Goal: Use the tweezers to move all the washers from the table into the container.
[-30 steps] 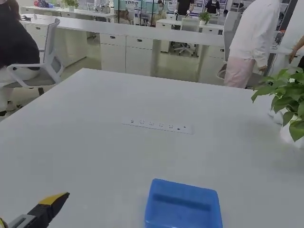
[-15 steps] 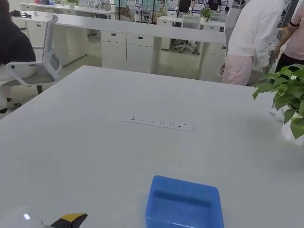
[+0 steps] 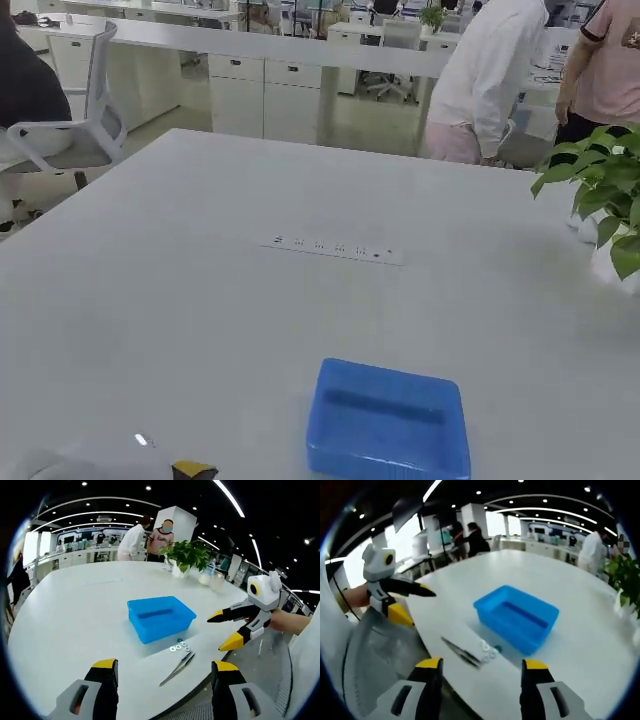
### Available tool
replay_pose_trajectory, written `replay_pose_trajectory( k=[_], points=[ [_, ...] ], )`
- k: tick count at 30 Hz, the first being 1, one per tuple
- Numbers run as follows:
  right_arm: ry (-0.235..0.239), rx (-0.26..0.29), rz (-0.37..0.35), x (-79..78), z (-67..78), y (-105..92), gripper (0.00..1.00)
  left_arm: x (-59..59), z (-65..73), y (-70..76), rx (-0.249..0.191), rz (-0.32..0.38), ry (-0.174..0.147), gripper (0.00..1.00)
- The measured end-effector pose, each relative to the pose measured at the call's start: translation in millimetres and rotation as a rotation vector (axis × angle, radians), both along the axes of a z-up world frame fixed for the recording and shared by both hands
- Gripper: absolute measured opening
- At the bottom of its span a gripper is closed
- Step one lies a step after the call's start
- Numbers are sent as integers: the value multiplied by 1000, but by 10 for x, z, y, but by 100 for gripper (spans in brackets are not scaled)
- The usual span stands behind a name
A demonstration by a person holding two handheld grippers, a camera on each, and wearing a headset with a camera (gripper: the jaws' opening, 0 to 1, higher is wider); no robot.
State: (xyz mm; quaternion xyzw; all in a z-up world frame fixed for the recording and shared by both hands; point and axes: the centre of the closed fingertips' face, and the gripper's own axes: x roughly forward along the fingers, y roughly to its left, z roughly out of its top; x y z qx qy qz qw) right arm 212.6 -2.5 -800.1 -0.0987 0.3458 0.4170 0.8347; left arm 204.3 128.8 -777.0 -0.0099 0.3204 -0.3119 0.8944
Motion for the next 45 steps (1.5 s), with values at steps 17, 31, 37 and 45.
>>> replay_pose_trajectory(
  k=[17,31,37,45],
  points=[
    [57,-101,244,-269,-325,314,47,-202,-407,-87,155,-175,122,66],
    [20,-239,444,-184,-492,463,30,-149,-565,-242,305,-405,119,35],
    [13,-285,516,-136,-540,492,25,-163,-671,-237,332,-455,145,23],
    [5,-333,604,-85,-577,546,18,-153,-855,-169,483,-544,145,14]
  ],
)
